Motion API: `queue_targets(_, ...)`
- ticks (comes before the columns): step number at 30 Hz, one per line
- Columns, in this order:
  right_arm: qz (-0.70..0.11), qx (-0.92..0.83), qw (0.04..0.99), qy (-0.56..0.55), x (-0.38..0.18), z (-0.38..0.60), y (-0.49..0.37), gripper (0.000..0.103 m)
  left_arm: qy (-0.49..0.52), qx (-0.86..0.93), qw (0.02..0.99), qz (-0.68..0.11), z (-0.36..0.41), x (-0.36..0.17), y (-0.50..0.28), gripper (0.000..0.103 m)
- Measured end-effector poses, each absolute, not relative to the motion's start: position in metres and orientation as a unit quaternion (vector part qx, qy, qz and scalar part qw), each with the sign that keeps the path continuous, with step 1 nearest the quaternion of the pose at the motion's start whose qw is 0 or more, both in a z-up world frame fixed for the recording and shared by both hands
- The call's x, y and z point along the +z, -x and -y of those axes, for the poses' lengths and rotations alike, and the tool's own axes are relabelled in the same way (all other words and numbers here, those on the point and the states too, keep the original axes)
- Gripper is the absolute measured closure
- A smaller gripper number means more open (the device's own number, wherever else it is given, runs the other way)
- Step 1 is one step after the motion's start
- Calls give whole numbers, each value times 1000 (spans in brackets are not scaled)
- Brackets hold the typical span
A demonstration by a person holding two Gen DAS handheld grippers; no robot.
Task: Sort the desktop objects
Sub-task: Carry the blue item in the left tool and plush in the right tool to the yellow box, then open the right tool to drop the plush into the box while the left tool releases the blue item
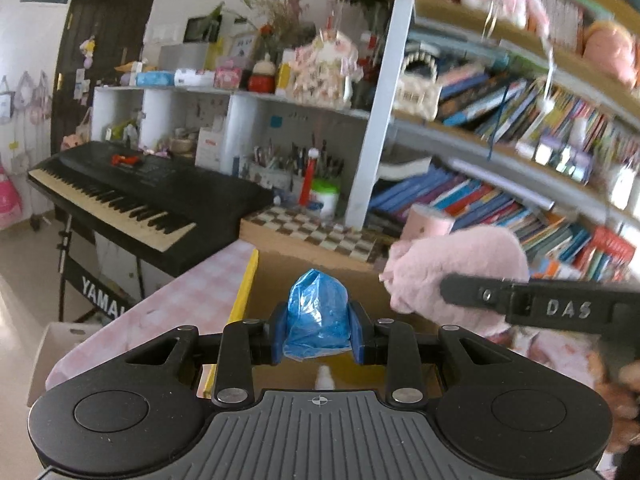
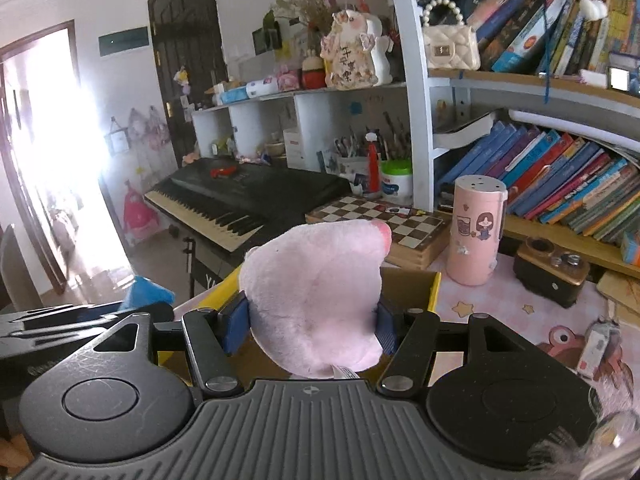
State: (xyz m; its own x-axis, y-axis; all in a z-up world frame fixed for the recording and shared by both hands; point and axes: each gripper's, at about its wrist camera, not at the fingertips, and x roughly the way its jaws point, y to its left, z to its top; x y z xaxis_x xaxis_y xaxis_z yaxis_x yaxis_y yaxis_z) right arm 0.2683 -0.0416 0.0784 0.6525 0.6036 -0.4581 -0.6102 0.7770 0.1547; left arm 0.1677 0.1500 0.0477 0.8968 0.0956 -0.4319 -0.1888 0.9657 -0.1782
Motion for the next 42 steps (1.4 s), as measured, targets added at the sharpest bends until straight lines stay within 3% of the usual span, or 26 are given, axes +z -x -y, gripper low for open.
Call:
queue_targets(22, -405, 374, 829, 99, 14, -44, -369, 44, 69, 88, 927, -357, -134, -15, -240, 74)
queue_targets(30, -432, 382, 807, 126, -4, -64, -376, 40, 66, 83, 924, -368, -126, -18, -246, 72)
queue_targets(33, -425, 390, 809, 118, -1, -63, -374, 37, 69, 94, 927, -356, -128, -16, -242, 64)
queue_targets(35, -411, 392, 815, 116, 5, -60, -371, 27, 70, 103, 932, -340, -130, -10, -237, 51)
queue_targets(40, -371, 393, 836, 97, 31, -47, -361, 19, 70, 118, 945, -298, -132, 10, -223, 35)
queue_targets(42, -352, 392, 846, 84, 42, -40, -355, 19, 72, 119, 949, -283, -132, 18, -217, 34)
